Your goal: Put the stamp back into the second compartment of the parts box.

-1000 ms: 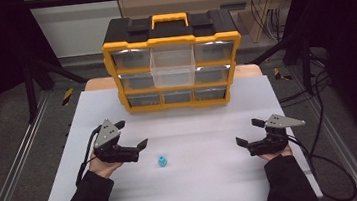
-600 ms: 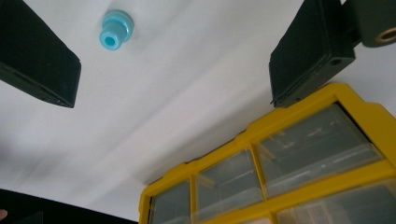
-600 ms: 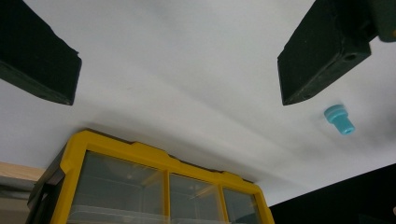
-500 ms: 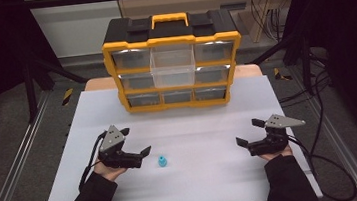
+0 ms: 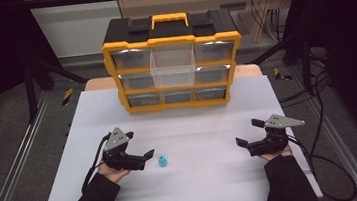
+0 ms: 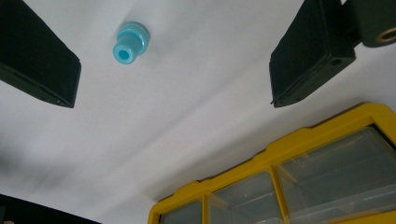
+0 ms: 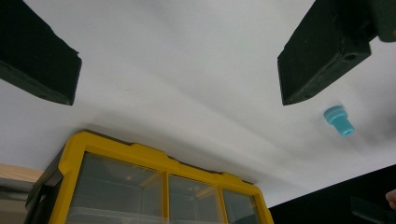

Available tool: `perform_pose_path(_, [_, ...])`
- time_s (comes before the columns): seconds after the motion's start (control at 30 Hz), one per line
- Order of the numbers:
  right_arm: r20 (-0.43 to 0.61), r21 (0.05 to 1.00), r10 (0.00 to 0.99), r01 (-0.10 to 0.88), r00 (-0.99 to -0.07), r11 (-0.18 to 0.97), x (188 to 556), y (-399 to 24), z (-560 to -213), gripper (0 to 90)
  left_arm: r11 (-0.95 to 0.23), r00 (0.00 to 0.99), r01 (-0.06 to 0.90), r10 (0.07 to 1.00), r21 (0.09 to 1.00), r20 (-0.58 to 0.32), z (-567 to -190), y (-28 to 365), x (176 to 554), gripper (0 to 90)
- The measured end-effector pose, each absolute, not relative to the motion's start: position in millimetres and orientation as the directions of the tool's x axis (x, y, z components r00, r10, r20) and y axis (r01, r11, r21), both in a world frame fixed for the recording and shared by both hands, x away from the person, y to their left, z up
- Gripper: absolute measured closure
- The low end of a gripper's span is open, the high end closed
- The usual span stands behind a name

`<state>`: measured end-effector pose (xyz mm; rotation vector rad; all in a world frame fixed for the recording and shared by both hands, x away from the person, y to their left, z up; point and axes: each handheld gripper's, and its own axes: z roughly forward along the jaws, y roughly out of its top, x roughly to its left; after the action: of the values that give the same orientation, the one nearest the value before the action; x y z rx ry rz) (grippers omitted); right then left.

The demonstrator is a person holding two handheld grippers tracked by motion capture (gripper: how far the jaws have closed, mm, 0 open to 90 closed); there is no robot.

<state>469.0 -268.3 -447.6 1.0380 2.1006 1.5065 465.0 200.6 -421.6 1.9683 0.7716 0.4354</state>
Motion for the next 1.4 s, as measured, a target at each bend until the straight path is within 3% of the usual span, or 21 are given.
perform_pose_path(1.0, [0.126,0.920,0.730,0.354,-0.672,0.167,469,-268,-448,0.3,-0.442,0.768,0.404,0.639,0.801,-0.035,-447,175,466,2.2])
perform_pose_path(1.4, [0.125,0.919,0.729,0.355,-0.673,0.170,469,-268,-448,0.2,-0.466,0.773,0.443,0.632,0.766,-0.063,-456,168,467,8.1])
